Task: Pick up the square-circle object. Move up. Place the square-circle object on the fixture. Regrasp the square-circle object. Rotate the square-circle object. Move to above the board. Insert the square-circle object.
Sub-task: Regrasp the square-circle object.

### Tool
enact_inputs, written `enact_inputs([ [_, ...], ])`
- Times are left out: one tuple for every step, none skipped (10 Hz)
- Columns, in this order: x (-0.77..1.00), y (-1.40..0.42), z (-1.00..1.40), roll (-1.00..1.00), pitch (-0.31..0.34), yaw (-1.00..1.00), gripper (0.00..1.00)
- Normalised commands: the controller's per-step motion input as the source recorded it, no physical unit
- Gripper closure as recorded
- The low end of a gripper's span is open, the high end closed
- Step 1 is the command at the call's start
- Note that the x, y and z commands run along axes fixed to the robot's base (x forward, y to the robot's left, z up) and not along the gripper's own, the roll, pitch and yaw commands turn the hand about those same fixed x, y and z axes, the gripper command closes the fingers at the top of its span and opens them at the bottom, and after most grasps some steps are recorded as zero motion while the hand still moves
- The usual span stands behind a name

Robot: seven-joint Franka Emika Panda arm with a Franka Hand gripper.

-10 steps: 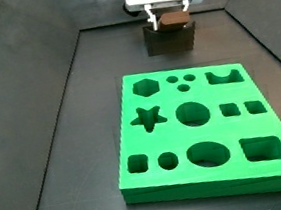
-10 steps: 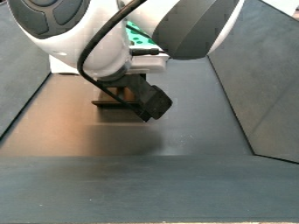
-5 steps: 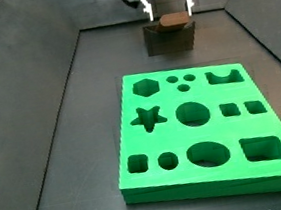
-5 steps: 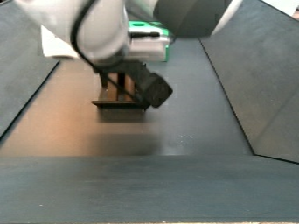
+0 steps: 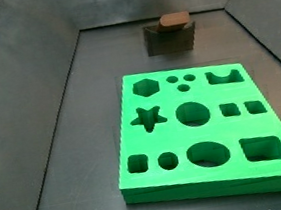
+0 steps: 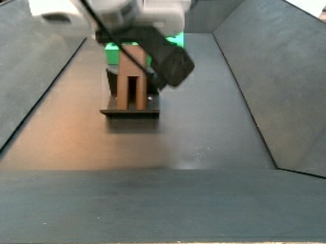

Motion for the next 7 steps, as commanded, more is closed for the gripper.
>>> enact_inputs([
  [-0.03, 0.01, 0.18, 0.04, 0.095, -0.01, 0.00],
  [-1.00, 0.00, 0.00, -0.01, 0.016, 0.04, 0.00],
  [-1.00, 0.00, 0.00, -0.01, 0.007, 0.04, 0.00],
  [-1.00, 0.00, 0.03, 0.01, -0.026, 0.00, 0.00],
  [-1.00, 0.00, 0.02, 0.04, -0.031, -0.01, 0.00],
  [-1.00, 0.00, 0.02, 0.06, -0.037, -0.01, 0.00],
  [-1.00, -0.01, 0.02, 0.08, -0.043, -0.01, 0.00],
])
